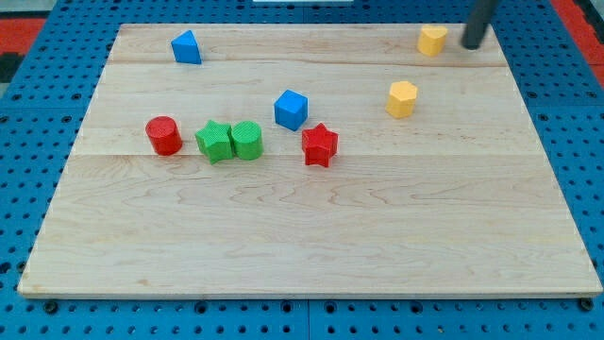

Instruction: Push the yellow heart to the top center of the board

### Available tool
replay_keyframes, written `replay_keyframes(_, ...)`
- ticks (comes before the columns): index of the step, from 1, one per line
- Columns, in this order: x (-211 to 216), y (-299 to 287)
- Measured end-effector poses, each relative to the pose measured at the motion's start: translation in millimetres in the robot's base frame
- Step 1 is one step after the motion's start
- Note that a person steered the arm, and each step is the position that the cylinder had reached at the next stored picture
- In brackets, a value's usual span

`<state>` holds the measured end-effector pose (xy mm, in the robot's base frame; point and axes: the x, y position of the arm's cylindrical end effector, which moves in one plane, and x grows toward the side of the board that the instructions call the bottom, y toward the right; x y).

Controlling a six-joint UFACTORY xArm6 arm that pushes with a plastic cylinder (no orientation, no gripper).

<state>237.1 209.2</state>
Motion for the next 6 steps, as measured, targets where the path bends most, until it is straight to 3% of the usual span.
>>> replay_keyframes(1,-7.6,-86.8)
replay_keyframes(2,-10.4,-116.0)
replay_keyframes(4,-27.5,5.3)
replay_keyframes(6,-44.8,-21.5)
